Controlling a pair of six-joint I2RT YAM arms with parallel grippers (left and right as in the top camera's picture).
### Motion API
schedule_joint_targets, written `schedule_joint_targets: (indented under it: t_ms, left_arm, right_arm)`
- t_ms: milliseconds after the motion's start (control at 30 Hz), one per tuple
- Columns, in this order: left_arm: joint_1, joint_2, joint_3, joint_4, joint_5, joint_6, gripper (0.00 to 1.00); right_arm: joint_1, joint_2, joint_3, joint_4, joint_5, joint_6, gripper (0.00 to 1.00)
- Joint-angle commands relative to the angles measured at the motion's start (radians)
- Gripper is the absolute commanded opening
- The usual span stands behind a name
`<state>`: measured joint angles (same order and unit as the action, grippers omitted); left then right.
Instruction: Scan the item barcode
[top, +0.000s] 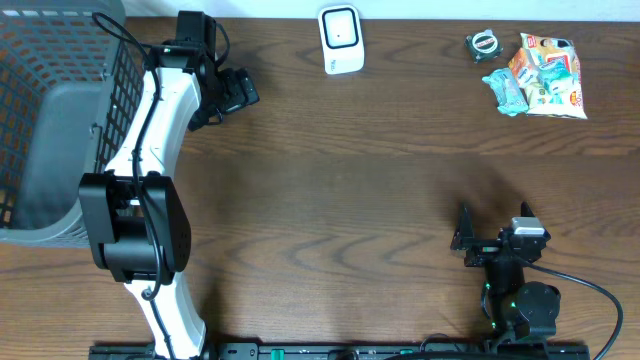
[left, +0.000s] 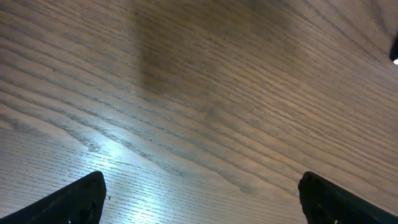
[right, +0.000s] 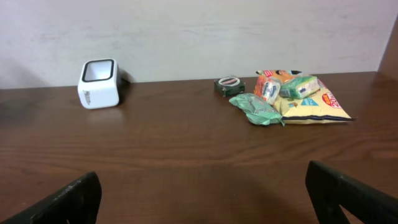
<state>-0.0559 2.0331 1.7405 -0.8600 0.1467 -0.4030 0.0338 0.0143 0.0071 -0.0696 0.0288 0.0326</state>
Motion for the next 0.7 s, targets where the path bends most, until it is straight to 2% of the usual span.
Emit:
schedule_joint_targets:
  t_ms: [0,200,333,500,667]
  left_arm:
    - [0.0,-0.005,-0.009,-0.003,-0.014,0.01,0.98]
    - [0.0,-0.005,-0.009,-0.014,-0.013,0.009,0.98]
    - [-0.003,-0.003,-0.009,-0.121,-0.002,0.009,0.98]
    - [-0.014,-0.017,-0.026,-0.171,-0.002,0.01,0.98]
    - [-0.058,-0.098,-0.113,-0.094,-0.002,0.039,0.98]
  right_arm:
    - [-0.008,-0.009,-0.002,-0.005,-0.006,-0.015,0.99]
    - [-0.008,-0.009,-0.002,-0.005,-0.006,-0.015,0.99]
    - [-0.008,-0.009,-0.002,-0.005,-0.006,-0.015,0.99]
    - [-0.008,-0.009,-0.002,-0.005,-0.006,-0.015,0.99]
    - [-0.008,-0.009,-0.002,-0.005,-0.006,-0.015,0.99]
